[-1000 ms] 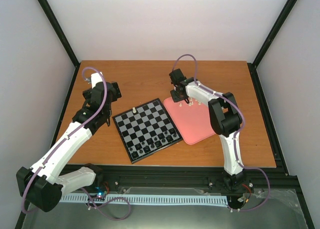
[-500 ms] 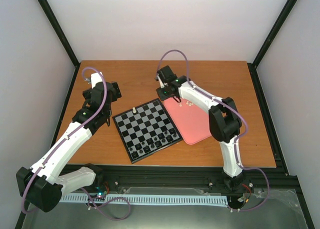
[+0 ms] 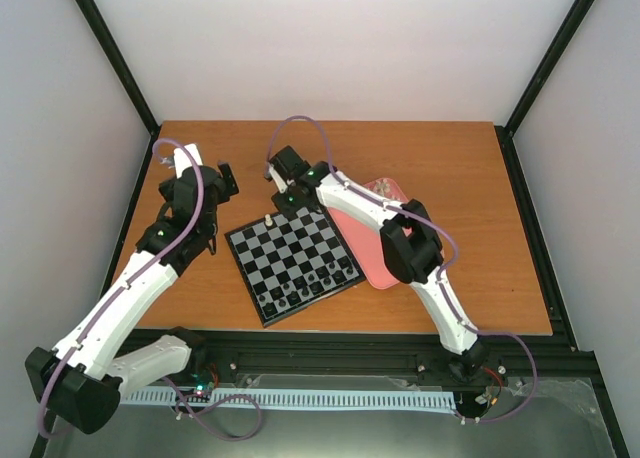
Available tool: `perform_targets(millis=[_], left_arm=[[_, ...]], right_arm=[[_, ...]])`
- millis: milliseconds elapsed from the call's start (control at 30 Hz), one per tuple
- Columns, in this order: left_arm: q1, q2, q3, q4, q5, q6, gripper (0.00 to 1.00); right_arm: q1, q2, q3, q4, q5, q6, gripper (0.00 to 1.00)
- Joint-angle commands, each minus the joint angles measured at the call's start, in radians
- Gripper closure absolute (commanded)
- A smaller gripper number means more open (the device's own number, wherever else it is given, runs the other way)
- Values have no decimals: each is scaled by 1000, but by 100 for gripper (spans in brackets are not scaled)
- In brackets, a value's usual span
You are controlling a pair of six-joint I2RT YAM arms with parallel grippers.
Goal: Set up the chess pieces on the board
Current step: Place the chess piece on the chessboard.
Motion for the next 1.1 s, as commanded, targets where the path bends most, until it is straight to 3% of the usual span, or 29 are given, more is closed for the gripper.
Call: perform_targets(millis=[0,900,1067], left_arm=[[7,-19,16,9,-8,-13,0],[7,-15,11,12,-4,-16,0],[7,-15,12,13,-3,-14,0]], right_arm=[[22,21,36,-59,-16,-17,90],[60,92,83,-64,3,-24,90],[60,104,92,-69,12,-21,84]])
